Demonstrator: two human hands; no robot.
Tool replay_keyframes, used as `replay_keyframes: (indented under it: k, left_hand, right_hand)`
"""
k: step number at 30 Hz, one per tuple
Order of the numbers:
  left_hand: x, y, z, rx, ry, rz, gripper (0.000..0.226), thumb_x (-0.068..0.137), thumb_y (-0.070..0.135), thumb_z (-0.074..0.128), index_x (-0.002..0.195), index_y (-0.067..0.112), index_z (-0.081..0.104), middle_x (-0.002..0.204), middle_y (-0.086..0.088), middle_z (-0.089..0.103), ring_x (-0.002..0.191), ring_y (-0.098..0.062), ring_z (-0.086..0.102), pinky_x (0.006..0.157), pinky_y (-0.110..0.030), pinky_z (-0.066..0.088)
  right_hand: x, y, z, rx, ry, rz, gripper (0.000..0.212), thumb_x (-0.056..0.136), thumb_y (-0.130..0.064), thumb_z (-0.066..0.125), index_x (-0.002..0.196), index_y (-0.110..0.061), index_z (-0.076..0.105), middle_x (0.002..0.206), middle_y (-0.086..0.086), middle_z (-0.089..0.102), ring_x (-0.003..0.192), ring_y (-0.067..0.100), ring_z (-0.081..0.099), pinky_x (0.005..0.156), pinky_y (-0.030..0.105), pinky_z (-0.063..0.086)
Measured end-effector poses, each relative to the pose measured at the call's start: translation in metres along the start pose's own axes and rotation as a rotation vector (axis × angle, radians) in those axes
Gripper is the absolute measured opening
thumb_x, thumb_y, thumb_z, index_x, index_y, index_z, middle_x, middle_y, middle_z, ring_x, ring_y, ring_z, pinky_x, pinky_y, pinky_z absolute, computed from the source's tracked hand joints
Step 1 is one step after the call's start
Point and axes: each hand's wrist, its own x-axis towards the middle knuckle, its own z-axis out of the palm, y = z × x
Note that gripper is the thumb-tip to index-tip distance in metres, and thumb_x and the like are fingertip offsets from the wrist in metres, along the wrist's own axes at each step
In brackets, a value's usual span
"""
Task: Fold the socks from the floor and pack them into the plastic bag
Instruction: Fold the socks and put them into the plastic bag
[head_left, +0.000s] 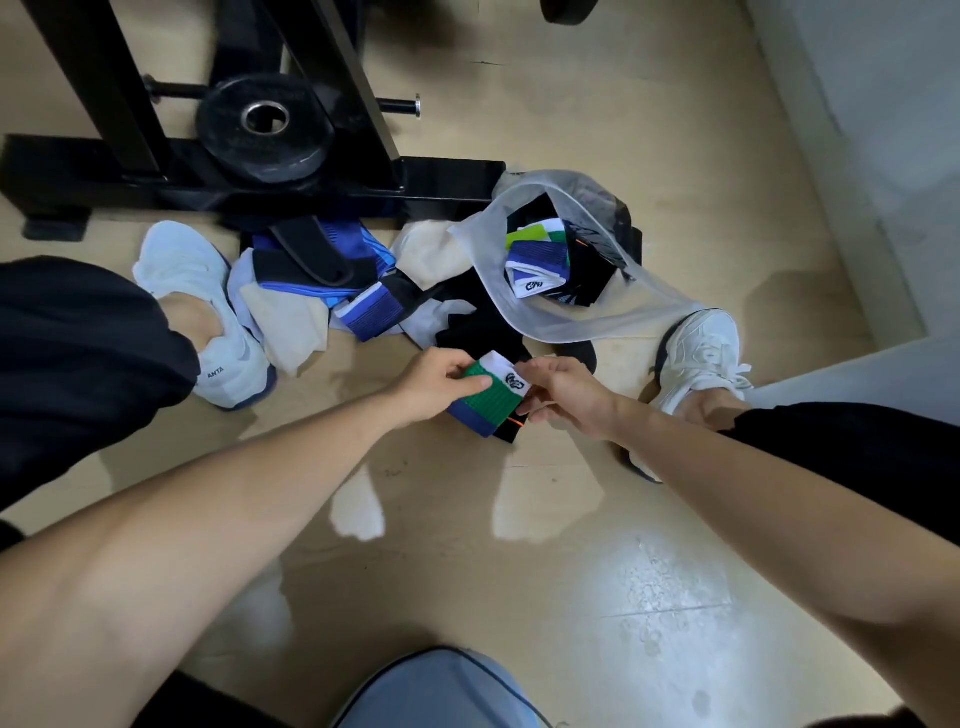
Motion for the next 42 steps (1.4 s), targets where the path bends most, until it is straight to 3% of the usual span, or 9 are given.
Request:
replay_keyframes:
  k: [2, 5, 10, 14, 18, 24, 30, 33, 42]
  left_hand:
    - [0.002, 0.001, -0.002, -0.038, 0.042, -0.043, 0.021, 0.092, 0.019, 0.073, 0.095, -0.002, 0.071, 0.094, -0.017, 0.076, 0.079, -0.012, 0.066, 0.072, -0.028, 0.049]
    - [0.005, 0.002, -0.003, -0.095, 0.076, -0.091, 0.014, 0.090, 0.018, 0.076, 0.092, 0.005, 0.072, 0.090, -0.010, 0.076, 0.080, -0.014, 0.070, 0.079, -0.035, 0.054]
    - [0.012, -0.007, -0.003, -0.032, 0.204, -0.176, 0.026, 0.070, 0.035, 0.088, 0.079, 0.021, 0.068, 0.082, -0.005, 0.076, 0.085, -0.024, 0.075, 0.084, -0.047, 0.060]
    - [0.011, 0.000, 0.002, 0.051, 0.305, -0.177, 0.028, 0.077, 0.022, 0.088, 0.081, 0.016, 0.061, 0.076, 0.004, 0.063, 0.078, -0.017, 0.064, 0.070, -0.029, 0.051]
    - [0.006, 0.003, 0.001, 0.207, 0.338, -0.085, 0.026, 0.078, 0.026, 0.085, 0.085, 0.023, 0.060, 0.077, 0.009, 0.060, 0.080, -0.016, 0.062, 0.074, -0.033, 0.054]
    - [-0.001, -0.002, 0.001, 0.146, 0.170, 0.115, 0.012, 0.075, 0.040, 0.080, 0.084, 0.032, 0.077, 0.084, 0.012, 0.073, 0.076, -0.010, 0.068, 0.073, -0.033, 0.056]
    - [-0.005, 0.001, 0.005, 0.017, 0.062, 0.036, 0.024, 0.085, 0.005, 0.071, 0.094, 0.025, 0.081, 0.099, 0.002, 0.070, 0.092, -0.012, 0.067, 0.089, -0.029, 0.054]
    - [-0.005, 0.007, 0.001, -0.039, -0.022, -0.016, 0.030, 0.085, -0.004, 0.066, 0.091, 0.022, 0.080, 0.093, 0.004, 0.067, 0.085, -0.014, 0.065, 0.082, -0.032, 0.054]
    - [-0.017, 0.038, -0.020, -0.180, -0.273, -0.085, 0.019, 0.093, 0.014, 0.071, 0.112, 0.007, 0.071, 0.089, 0.002, 0.076, 0.082, -0.008, 0.068, 0.073, -0.019, 0.051]
  right_hand:
    - [0.002, 0.001, 0.001, 0.008, -0.002, -0.017, 0.024, 0.096, -0.030, 0.064, 0.101, -0.006, 0.066, 0.091, 0.012, 0.069, 0.075, 0.021, 0.065, 0.063, 0.028, 0.053]
    - [0.005, 0.003, 0.008, 0.011, 0.028, -0.089, 0.029, 0.091, -0.010, 0.070, 0.117, -0.001, 0.062, 0.084, 0.012, 0.064, 0.080, 0.021, 0.067, 0.068, 0.029, 0.057]
    - [0.005, 0.003, 0.027, 0.081, 0.140, -0.224, 0.024, 0.088, 0.011, 0.064, 0.100, -0.005, 0.052, 0.080, 0.016, 0.055, 0.072, 0.019, 0.065, 0.059, 0.027, 0.059]
    - [0.006, 0.010, 0.038, 0.036, 0.170, -0.309, 0.025, 0.088, 0.010, 0.064, 0.086, -0.007, 0.046, 0.092, 0.039, 0.057, 0.080, 0.033, 0.065, 0.059, 0.034, 0.060]
    - [0.008, 0.012, 0.043, 0.070, 0.236, -0.287, 0.021, 0.089, 0.006, 0.065, 0.091, -0.006, 0.047, 0.096, 0.038, 0.061, 0.082, 0.041, 0.068, 0.062, 0.037, 0.062]
    - [0.007, 0.013, 0.045, 0.258, 0.321, -0.154, 0.025, 0.090, 0.010, 0.061, 0.085, -0.010, 0.048, 0.079, 0.015, 0.061, 0.077, 0.030, 0.068, 0.067, 0.035, 0.062]
    - [0.001, 0.008, 0.038, 0.439, 0.236, -0.059, 0.018, 0.090, -0.005, 0.068, 0.085, -0.010, 0.051, 0.082, 0.012, 0.060, 0.067, 0.023, 0.065, 0.066, 0.032, 0.058]
    - [-0.003, 0.014, 0.037, 0.317, 0.186, -0.125, 0.023, 0.087, -0.002, 0.072, 0.089, -0.010, 0.051, 0.091, 0.016, 0.061, 0.078, 0.023, 0.066, 0.068, 0.033, 0.058]
    - [-0.041, -0.022, 0.036, 0.087, 0.227, -0.424, 0.022, 0.090, 0.012, 0.060, 0.097, -0.004, 0.046, 0.075, 0.007, 0.053, 0.061, 0.012, 0.063, 0.059, 0.031, 0.061]
